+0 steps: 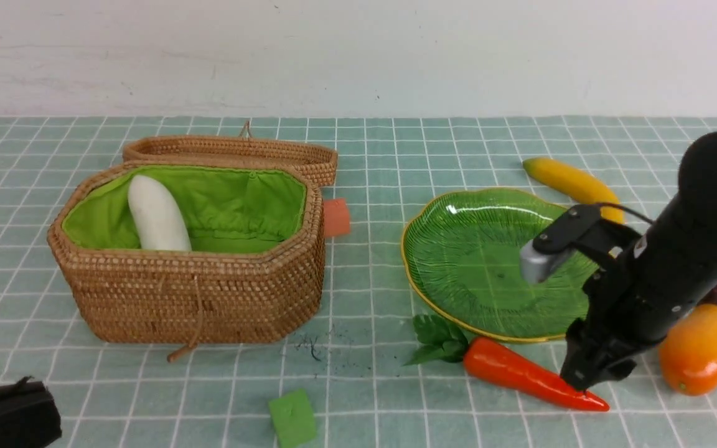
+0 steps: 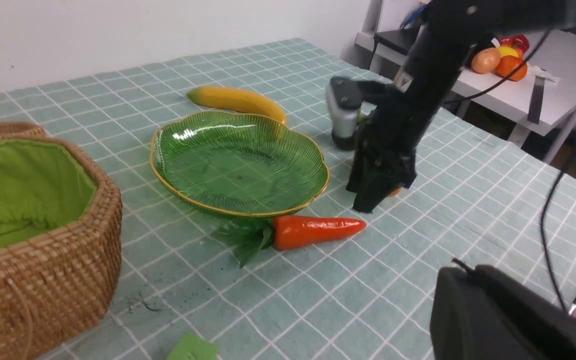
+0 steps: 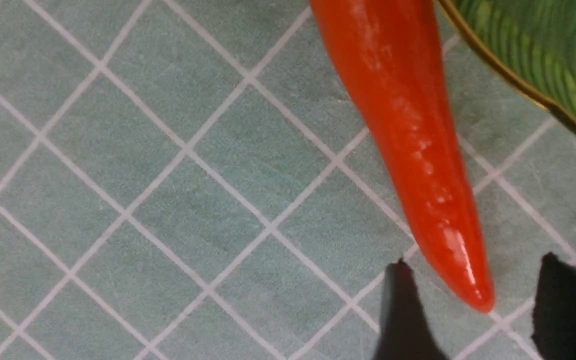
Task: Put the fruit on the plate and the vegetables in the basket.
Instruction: Use the right arm to grab a carrot and put it into the left basket
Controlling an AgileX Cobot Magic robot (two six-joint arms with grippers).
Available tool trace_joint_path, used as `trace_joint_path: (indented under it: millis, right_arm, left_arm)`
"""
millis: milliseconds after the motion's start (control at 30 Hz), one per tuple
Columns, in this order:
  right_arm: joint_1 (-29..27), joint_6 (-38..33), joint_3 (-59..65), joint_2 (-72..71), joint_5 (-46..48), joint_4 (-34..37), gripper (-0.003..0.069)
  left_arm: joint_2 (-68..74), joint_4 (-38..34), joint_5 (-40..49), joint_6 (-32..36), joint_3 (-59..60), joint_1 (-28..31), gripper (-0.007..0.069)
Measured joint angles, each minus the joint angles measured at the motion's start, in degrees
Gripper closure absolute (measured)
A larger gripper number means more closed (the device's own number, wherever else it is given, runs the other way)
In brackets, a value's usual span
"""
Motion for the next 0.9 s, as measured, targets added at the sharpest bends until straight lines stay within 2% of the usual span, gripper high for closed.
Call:
trace_joint_path:
  millis: [33, 67, 133, 233, 300, 467, 500, 533, 567, 767, 867, 900]
  right_arm:
    - [0.34, -0.5, 0.0, 1.23, -0.38, 0.2, 0.0141]
    - [0.42, -0.61, 0.0, 1.48, -0.44, 0.21, 0.0132]
    - [0.99, -1.32, 0.0, 4.04, -1.68, 0.49, 0.0051]
    - [1.26, -1.8, 0.0, 5.98, -3.95, 0.37, 0.0041]
    - [1.39, -2.82, 0.0, 7.41, -5.63, 0.37, 0.0067]
    - [2.98, -9.22, -0.49, 9.65, -7.24, -0.04, 0.0282]
    - [2.98, -9.48, -0.49, 9.71, -7.24, -0.04, 0.0292]
    - [4.04, -10.8, -0.49, 9.72, -7.17, -0.11, 0.0366]
    - [5.08, -11.52, -0.49, 9.72, -6.79, -0.1, 0.0405]
    - [9.56, -11.61, -0.49, 8.31, -0.85, -0.51, 0.0398]
    - [11.34, -9.04, -0.62, 5.62, 2.27, -0.51, 0.0398]
    - [12.94, -6.04, -2.07, 1.97, 4.09, -0.51, 0.0398]
  left_arm:
    - [0.0, -0.39, 0.34, 0.0, 0.0, 0.0, 0.0638]
    - [0.0, -0.44, 0.37, 0.0, 0.02, 0.0, 0.0638]
    - [0.0, -0.97, 0.68, 0.0, 0.02, 0.0, 0.0638]
    - [0.0, -1.17, 0.68, 0.0, 0.02, 0.0, 0.0638]
    - [0.0, -1.29, 0.68, 0.0, 0.02, 0.0, 0.0638]
    - [0.0, -1.29, 1.0, 0.0, 0.02, 0.0, 0.0638]
    - [0.0, -1.29, 1.0, 0.0, 0.02, 0.0, 0.0638]
    - [0.0, -1.29, 1.0, 0.0, 0.02, 0.0, 0.0638]
    - [0.0, -1.29, 1.0, 0.0, 0.02, 0.0, 0.0638]
    - [0.0, -1.01, 1.4, -0.08, 0.02, 0.0, 0.0638]
    - [0.0, 0.67, 1.54, -1.32, 0.02, 0.0, 0.0638]
    - [0.0, 3.13, 1.54, -3.4, 0.02, 0.0, 0.0638]
